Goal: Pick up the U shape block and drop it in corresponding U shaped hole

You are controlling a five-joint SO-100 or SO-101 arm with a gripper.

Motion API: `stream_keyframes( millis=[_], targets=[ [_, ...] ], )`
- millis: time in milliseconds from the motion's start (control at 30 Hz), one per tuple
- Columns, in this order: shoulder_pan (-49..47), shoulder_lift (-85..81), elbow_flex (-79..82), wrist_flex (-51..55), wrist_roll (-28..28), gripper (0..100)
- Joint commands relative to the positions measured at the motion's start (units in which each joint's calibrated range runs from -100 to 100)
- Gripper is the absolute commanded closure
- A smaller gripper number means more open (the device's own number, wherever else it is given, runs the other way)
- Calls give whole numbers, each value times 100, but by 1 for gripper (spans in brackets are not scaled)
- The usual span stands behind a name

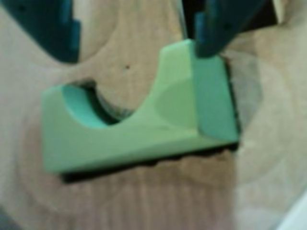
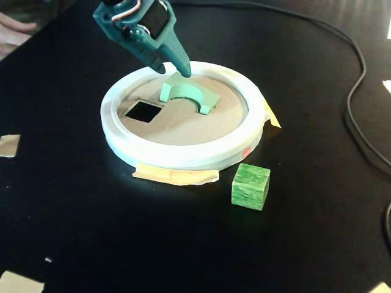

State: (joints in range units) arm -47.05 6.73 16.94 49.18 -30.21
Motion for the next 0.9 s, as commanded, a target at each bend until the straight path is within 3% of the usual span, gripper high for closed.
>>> stream_keyframes(
  millis=[0,267,867],
  targets=[
    [99,-418,301,-467,-20,59],
    [86,-409,1057,-2012,-15,59],
    [573,-275,1121,-2444,88,61]
  ],
)
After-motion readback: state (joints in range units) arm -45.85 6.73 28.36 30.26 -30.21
